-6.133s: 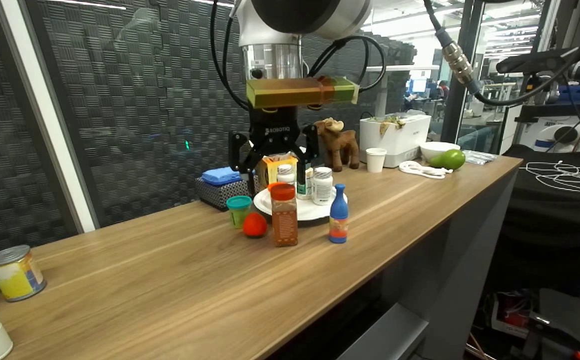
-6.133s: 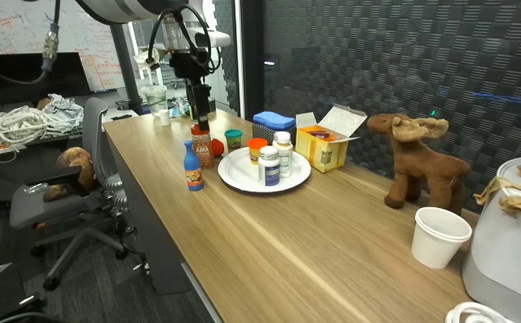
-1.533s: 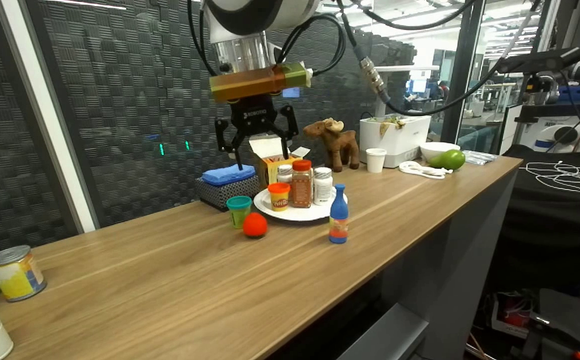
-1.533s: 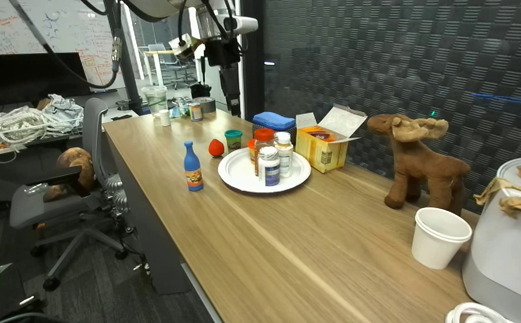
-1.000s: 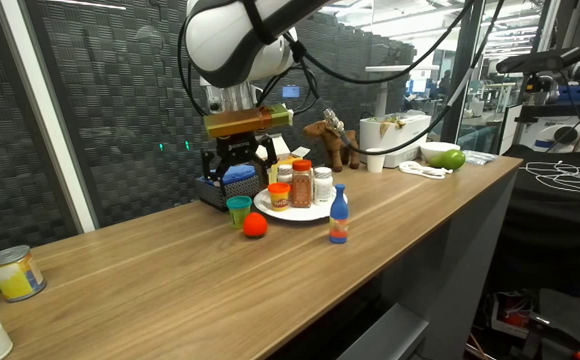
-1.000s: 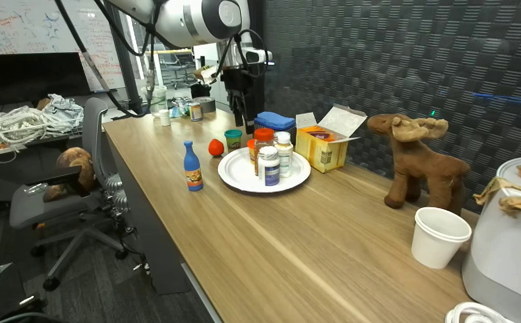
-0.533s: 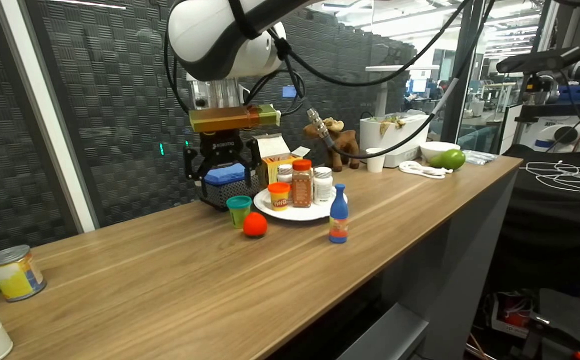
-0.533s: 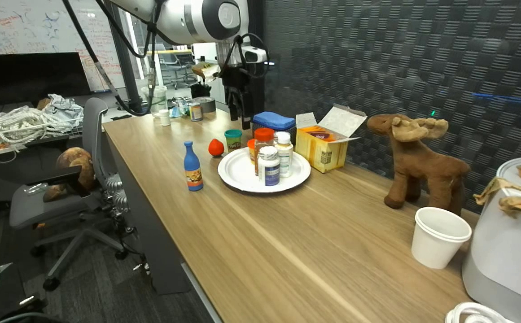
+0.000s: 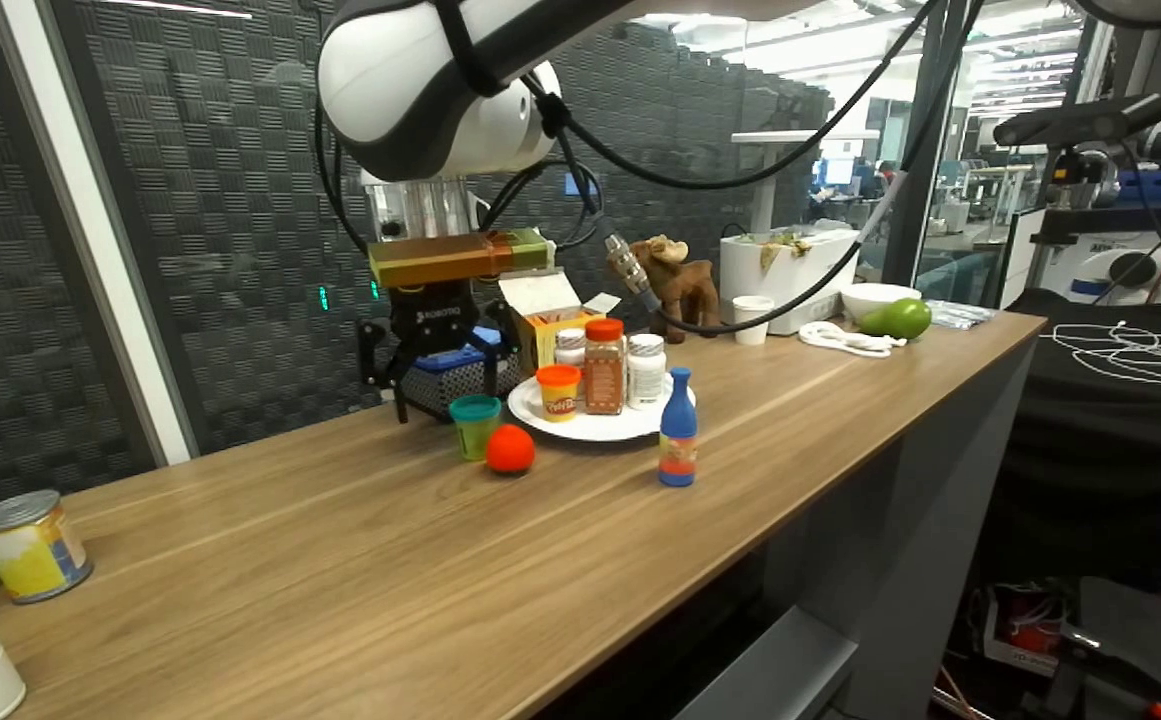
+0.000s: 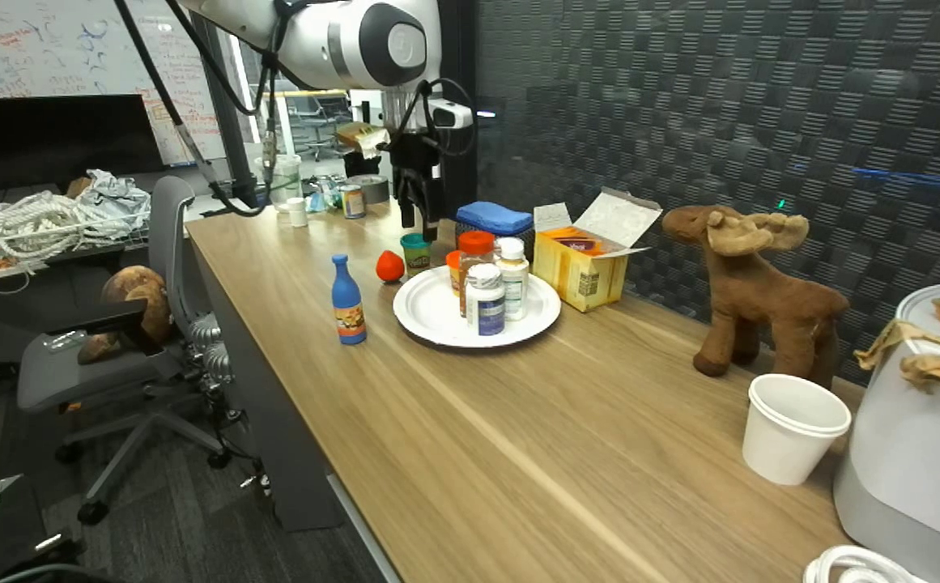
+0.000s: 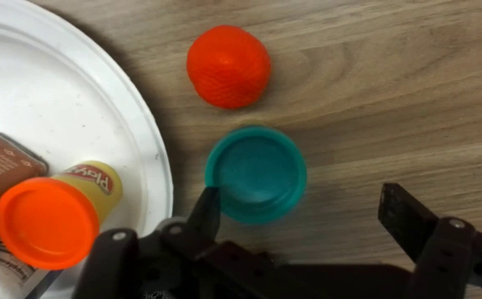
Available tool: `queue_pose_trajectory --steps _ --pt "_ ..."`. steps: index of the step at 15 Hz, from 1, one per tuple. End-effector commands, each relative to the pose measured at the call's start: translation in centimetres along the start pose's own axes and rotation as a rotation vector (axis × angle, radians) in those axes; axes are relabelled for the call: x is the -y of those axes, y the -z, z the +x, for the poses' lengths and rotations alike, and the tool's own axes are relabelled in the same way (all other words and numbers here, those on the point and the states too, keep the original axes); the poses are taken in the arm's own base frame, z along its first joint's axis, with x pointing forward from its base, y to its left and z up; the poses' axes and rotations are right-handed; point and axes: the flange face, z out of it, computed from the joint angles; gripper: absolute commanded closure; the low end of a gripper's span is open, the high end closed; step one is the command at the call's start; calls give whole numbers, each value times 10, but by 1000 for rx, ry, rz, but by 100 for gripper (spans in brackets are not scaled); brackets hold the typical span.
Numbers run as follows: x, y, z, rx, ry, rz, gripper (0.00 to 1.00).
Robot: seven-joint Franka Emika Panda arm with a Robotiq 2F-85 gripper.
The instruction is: Put all the items surrounding the plate on to the plate.
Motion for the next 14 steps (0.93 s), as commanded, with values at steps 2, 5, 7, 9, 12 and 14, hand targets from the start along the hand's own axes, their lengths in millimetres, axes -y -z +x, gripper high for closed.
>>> queue_pose_trajectory --steps 2,5,7,9,12,14 --pt "9 16 2 -32 16 13 0" --pt "10 31 3 -73 16 11 0" --pt "11 38 2 -95 17 -4 0" --pt "10 41 1 -100 17 -7 0" --pt "11 36 -1 -87 19 -14 0" --pt "11 34 -2 -83 19 -21 0"
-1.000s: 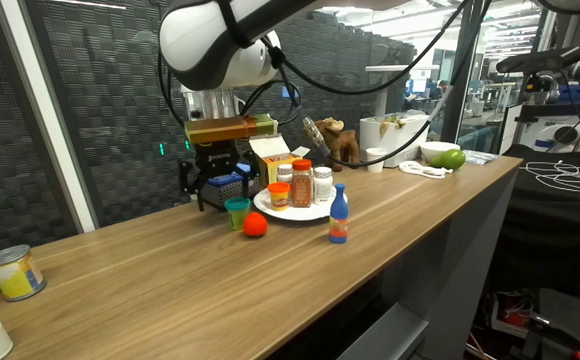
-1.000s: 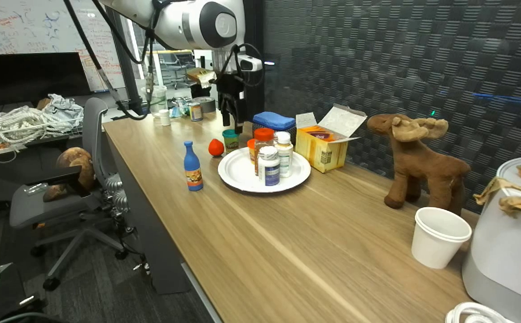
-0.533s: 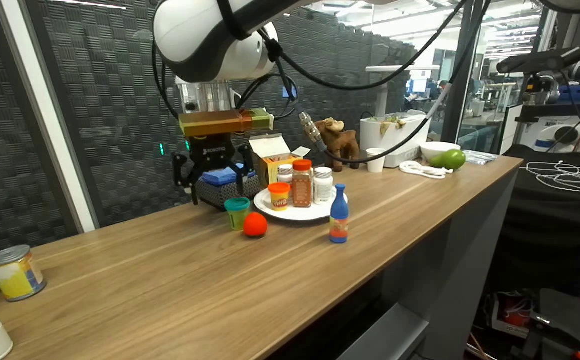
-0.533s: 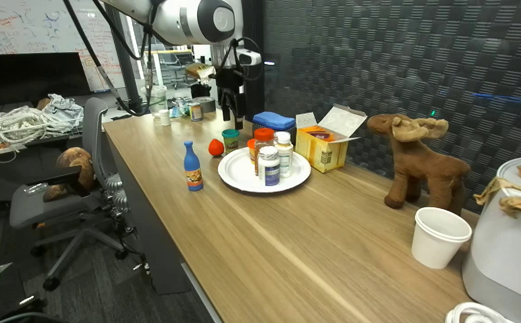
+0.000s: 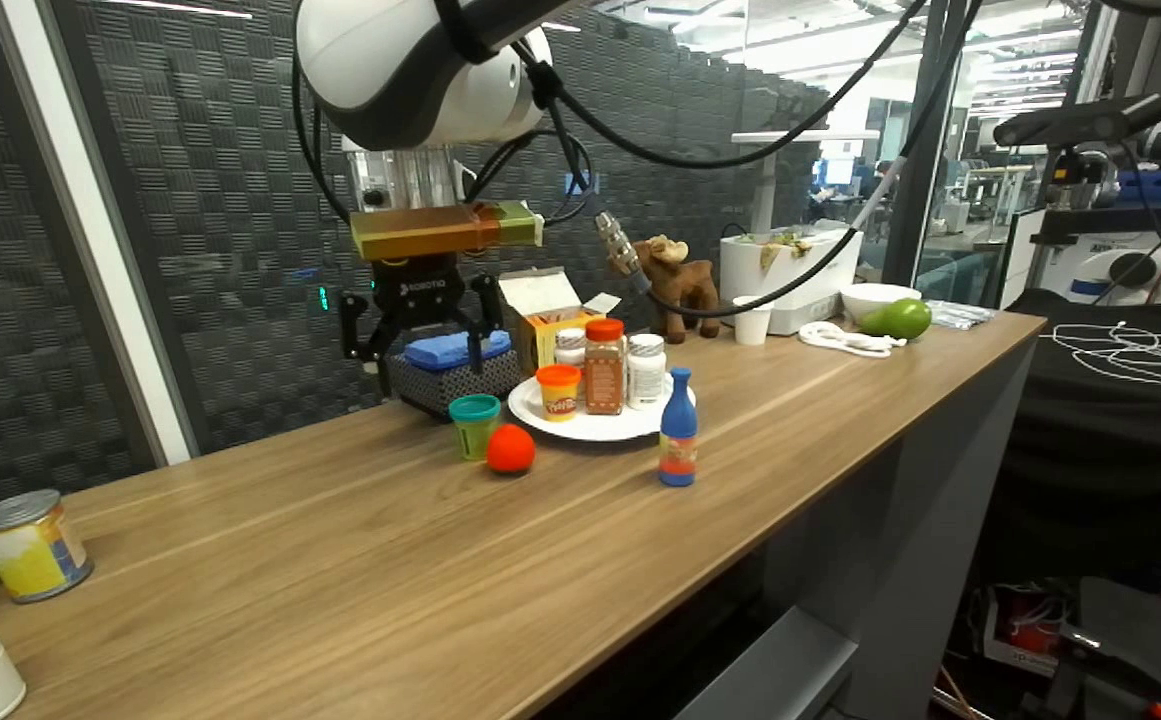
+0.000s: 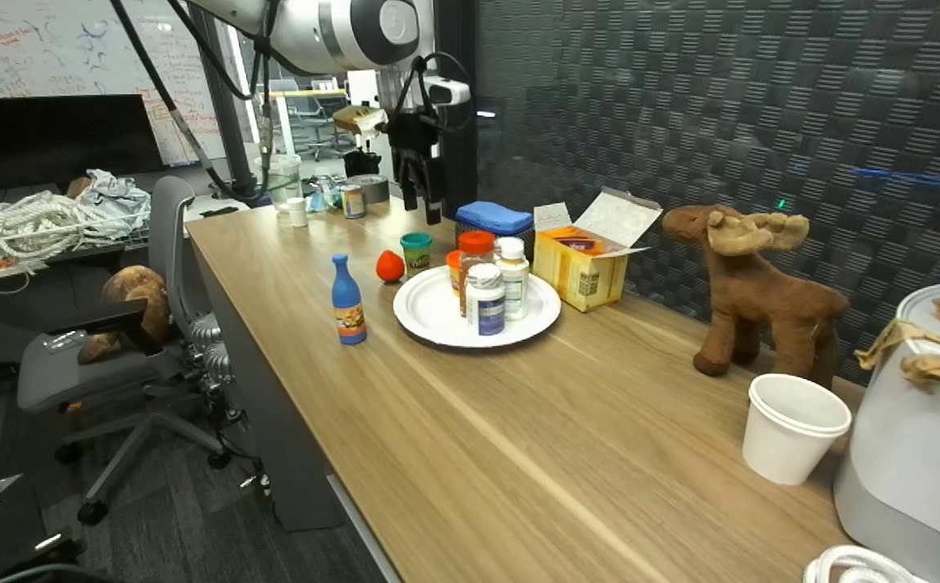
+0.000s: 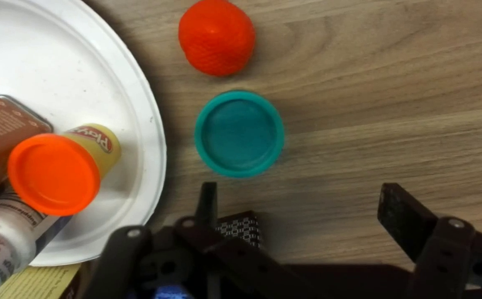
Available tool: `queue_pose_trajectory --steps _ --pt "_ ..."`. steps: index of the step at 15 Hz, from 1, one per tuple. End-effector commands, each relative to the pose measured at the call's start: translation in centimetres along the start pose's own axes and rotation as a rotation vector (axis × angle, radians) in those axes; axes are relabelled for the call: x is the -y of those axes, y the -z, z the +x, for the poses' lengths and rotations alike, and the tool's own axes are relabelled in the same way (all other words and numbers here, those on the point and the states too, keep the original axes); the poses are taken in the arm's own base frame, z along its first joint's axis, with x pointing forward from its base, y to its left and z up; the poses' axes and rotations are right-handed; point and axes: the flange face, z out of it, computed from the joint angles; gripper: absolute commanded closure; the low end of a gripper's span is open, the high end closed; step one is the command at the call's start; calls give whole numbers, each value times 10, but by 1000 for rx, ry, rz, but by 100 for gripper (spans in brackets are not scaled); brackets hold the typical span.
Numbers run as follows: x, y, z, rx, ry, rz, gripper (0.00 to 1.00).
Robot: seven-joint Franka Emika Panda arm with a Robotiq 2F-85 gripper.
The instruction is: Put all the items surrounding the plate on to the plate.
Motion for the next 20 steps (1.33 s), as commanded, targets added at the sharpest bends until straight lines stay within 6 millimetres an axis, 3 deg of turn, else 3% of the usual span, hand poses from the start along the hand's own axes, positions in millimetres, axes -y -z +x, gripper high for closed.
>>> queue_pose_trajectory --steps 1,20 --pt "1 6 -3 -11 0 -20 0" --pt "-9 -20 -16 78 -36 -75 0"
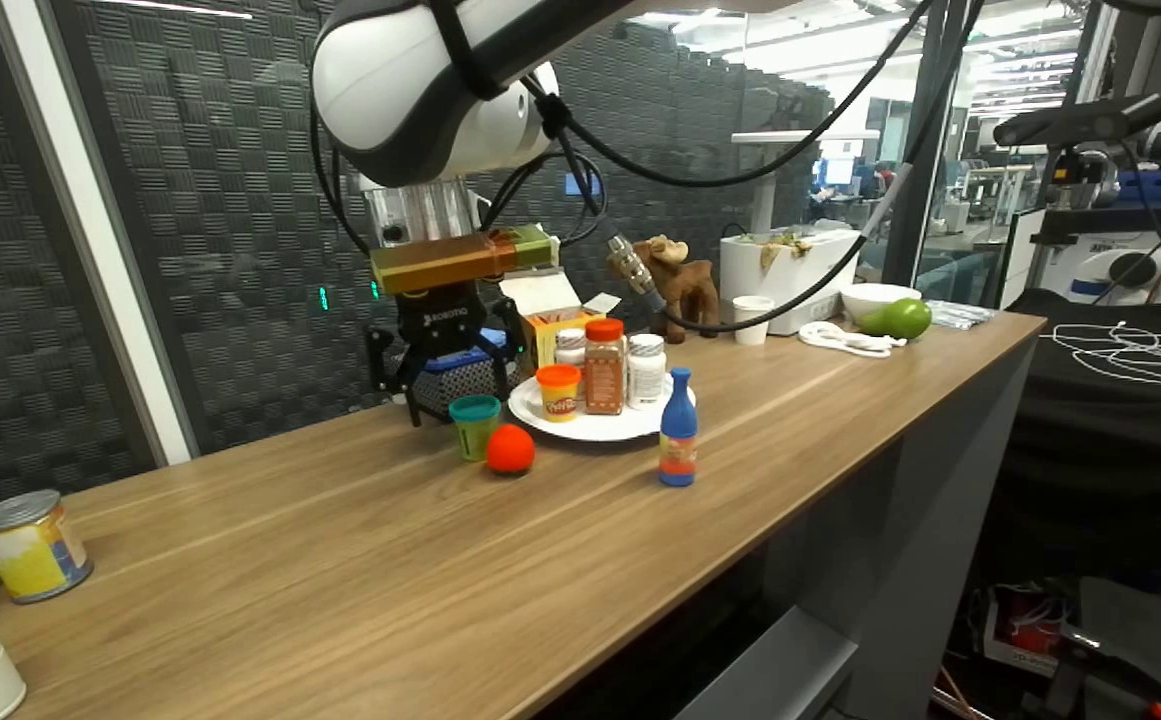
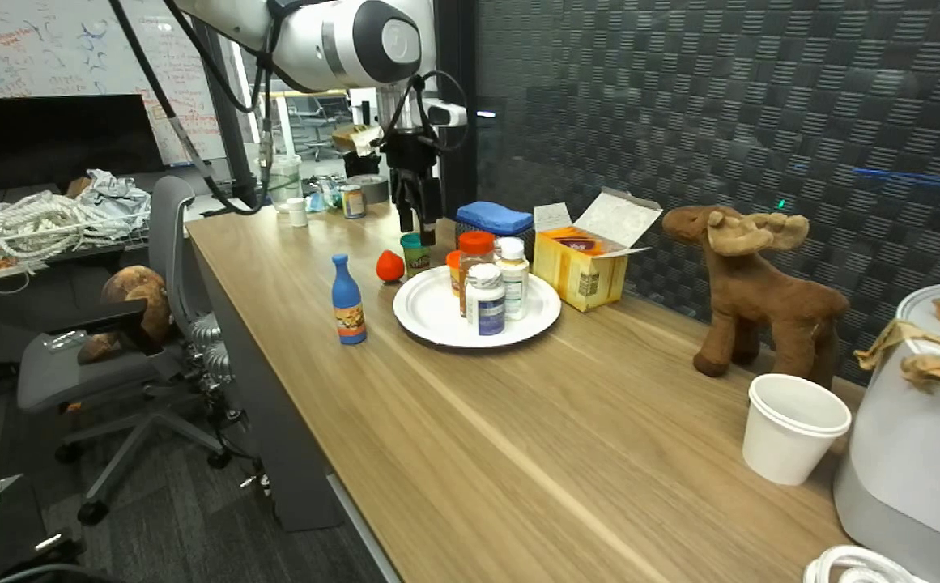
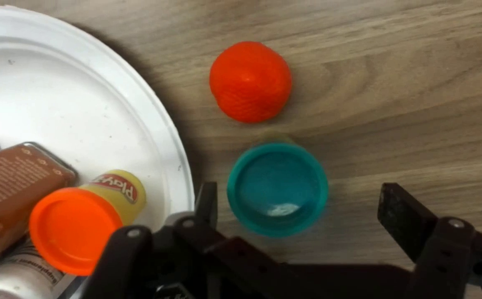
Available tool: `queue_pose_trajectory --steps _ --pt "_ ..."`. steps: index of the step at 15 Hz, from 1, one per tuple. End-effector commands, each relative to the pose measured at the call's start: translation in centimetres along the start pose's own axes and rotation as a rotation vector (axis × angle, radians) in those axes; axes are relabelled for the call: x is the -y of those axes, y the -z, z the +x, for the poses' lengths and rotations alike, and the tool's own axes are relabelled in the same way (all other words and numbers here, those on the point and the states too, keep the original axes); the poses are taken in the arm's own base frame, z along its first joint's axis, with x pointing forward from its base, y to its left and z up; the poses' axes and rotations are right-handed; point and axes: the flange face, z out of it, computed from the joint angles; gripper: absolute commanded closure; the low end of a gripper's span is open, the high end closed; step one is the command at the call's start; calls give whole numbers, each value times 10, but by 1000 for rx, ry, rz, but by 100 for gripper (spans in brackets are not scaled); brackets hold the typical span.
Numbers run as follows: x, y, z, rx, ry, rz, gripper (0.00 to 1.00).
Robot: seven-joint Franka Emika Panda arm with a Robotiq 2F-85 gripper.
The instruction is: Put all the items surrounding the plate on to the plate.
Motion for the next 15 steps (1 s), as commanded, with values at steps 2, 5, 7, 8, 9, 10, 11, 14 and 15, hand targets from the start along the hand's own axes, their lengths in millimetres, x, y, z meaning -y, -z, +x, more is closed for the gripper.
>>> queue_pose_trajectory --steps 2,5,7,8,9,10,11,14,15 --pt "1 5 -7 10 -14 -19 15" --pt "0 7 -7 8 -19 -16 42" --pt "0 9 -7 6 -26 -15 58" --pt "0 9 -7 5 -30 -15 67" --pt "0 9 -7 3 -34 -15 72" --pt "1 12 -8 -2 -38 -14 72" --pt "0 14 -8 -8 -44 -14 72" --pt "-7 31 -10 -38 -78 -7 72" --pt "-10 38 -11 -47 -94 0 72"
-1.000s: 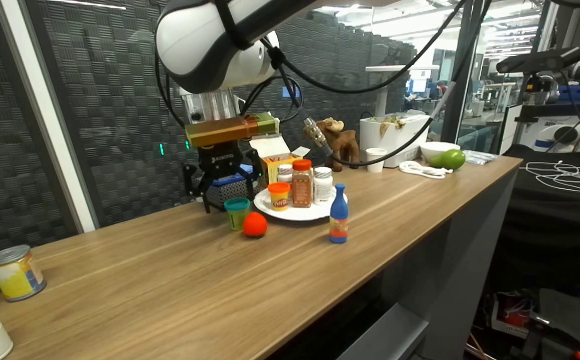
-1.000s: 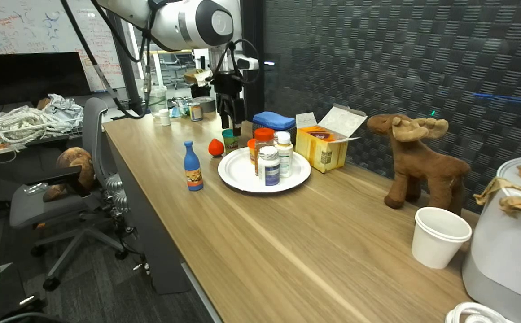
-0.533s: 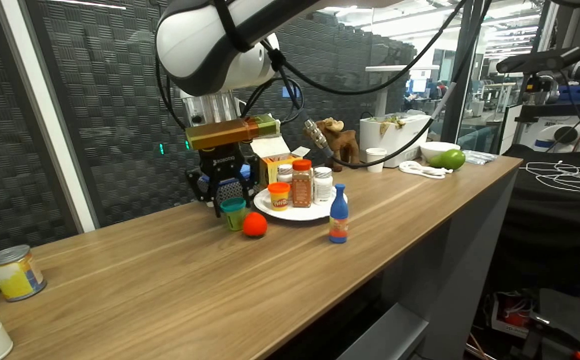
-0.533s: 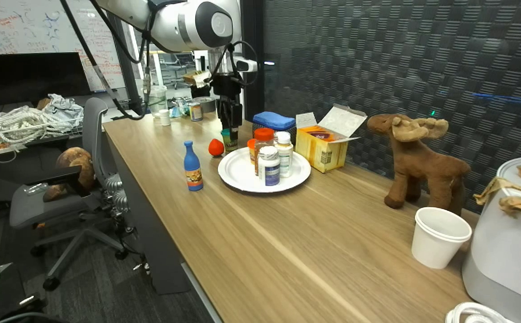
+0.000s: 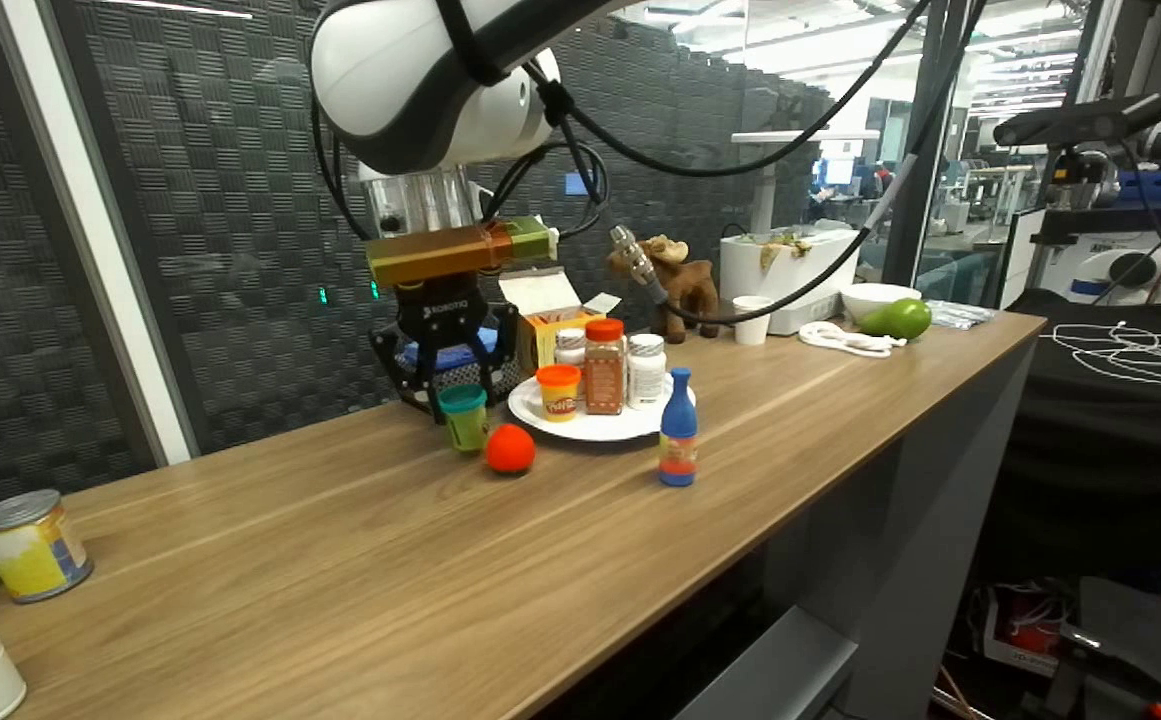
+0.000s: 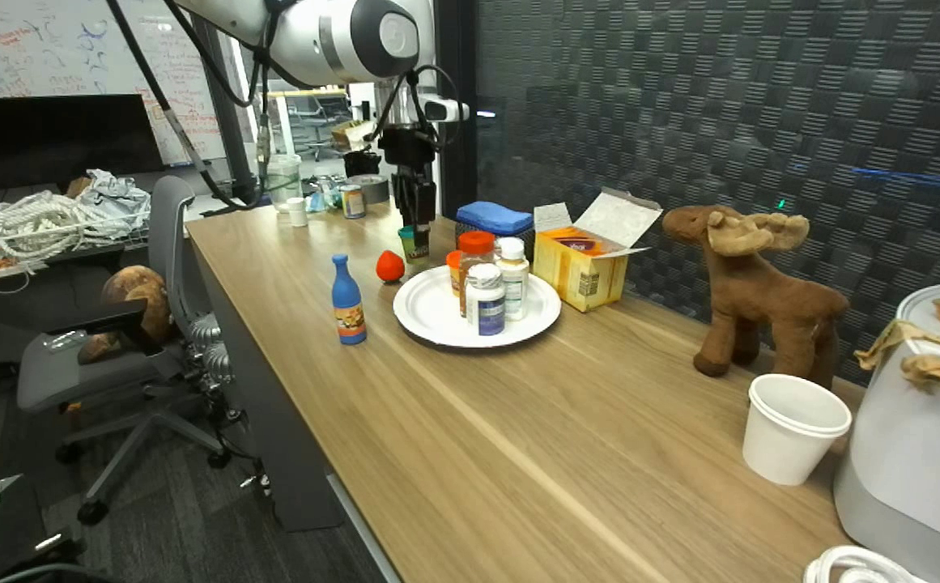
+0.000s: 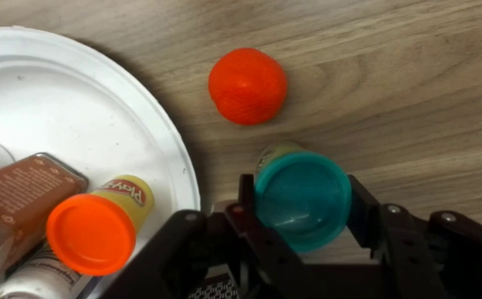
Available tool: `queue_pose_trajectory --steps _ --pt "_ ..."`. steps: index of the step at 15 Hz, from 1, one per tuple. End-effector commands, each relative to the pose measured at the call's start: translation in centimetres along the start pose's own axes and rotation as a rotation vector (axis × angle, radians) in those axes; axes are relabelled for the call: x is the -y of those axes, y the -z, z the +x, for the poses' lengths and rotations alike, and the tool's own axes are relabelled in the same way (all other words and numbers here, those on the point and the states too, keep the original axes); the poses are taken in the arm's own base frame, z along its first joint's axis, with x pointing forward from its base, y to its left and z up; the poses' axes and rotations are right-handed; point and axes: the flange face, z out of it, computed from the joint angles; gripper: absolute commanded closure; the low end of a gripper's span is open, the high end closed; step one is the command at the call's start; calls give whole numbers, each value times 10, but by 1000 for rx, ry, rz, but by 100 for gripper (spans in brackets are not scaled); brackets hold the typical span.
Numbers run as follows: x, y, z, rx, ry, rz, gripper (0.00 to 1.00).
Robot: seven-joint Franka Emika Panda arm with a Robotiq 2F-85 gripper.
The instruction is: Put all the items surrounding the plate on to the plate.
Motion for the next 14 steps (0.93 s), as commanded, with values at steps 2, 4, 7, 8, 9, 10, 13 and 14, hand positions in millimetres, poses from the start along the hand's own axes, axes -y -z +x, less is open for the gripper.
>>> queue_pose_trajectory --steps 2,4,7,8,9,10,13,14 --pt "-18 41 -12 -55 -77 10 72" --pt "-31 49 -17 -60 -119 2 72" --pt "-54 50 -25 -53 -171 -7 72" --pt "-60 50 -27 -53 -181 -1 72" --pt "-66 46 -29 -57 -187 0 72" --pt "-72 43 -30 -63 -195 3 72" --pt "-94 27 -33 -61 -223 19 72" --pt "-102 23 -33 -64 -230 20 72"
